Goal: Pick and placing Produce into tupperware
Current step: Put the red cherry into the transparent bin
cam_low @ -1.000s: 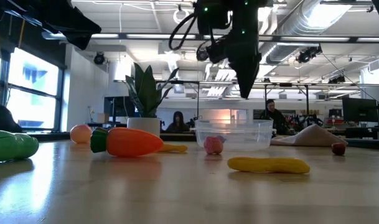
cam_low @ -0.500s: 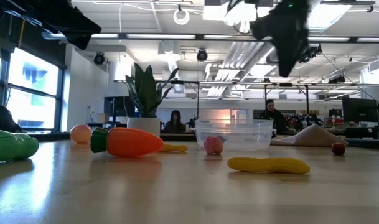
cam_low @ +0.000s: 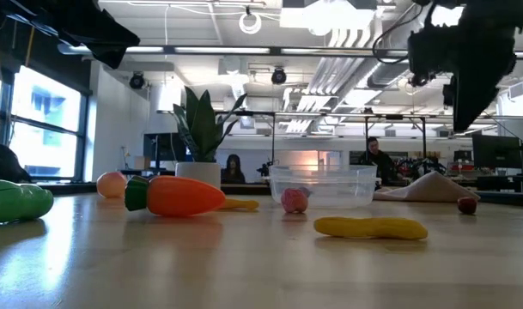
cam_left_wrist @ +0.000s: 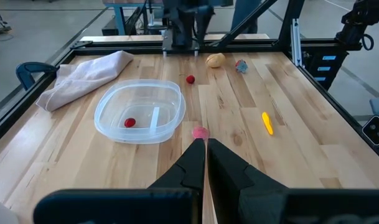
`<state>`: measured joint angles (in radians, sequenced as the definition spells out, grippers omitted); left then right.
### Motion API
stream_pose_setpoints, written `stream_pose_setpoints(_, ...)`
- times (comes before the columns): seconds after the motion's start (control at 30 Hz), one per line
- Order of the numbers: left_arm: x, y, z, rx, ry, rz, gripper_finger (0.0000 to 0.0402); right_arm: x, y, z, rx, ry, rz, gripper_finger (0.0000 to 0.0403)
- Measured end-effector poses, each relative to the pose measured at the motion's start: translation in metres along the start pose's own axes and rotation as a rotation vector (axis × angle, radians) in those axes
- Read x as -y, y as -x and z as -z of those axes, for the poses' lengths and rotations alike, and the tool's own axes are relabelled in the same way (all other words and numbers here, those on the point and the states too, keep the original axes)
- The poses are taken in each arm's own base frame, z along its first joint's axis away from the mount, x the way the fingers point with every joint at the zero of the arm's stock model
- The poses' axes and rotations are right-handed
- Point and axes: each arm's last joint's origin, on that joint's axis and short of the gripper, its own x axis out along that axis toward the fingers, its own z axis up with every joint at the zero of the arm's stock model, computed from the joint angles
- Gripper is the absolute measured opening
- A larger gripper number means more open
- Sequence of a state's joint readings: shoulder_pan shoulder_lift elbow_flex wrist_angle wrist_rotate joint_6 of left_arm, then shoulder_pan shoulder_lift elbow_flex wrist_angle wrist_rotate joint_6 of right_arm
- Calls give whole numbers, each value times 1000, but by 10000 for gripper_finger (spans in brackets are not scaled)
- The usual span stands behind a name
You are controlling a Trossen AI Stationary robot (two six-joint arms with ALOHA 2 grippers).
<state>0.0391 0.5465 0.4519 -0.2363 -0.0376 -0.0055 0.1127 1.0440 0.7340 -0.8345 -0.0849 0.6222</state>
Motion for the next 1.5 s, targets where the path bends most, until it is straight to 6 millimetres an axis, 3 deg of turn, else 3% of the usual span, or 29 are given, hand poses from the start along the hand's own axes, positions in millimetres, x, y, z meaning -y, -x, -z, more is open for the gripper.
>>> stream_pose_setpoints(0.17,0,0,0,0,0,0,7,2,-17,8,28,257,-26,119)
stream_pose_setpoints(0.33,0,0,0,0,0,0,7,1,-20,8,48,438,13,119)
stream_pose_setpoints(0.67,0,0,0,0,0,0,7,2,-30,5,35,422,83,119)
stream_pose_setpoints(0.77,0,0,0,0,0,0,7,-1,-41,1,23,265,84,119)
stream_pose_setpoints(0.93,0,0,0,0,0,0,7,6,-48,-6,-20,-354,177,119)
stream_pose_setpoints(1.0,0,0,0,0,0,0,7,7,-49,-5,-61,-523,159,119)
stream_pose_setpoints(1.23,0,0,0,0,0,0,7,4,-50,-4,-123,-755,104,119)
stream_pose_setpoints(1.5,0,0,0,0,0,0,7,8,-49,-3,-58,-859,186,119)
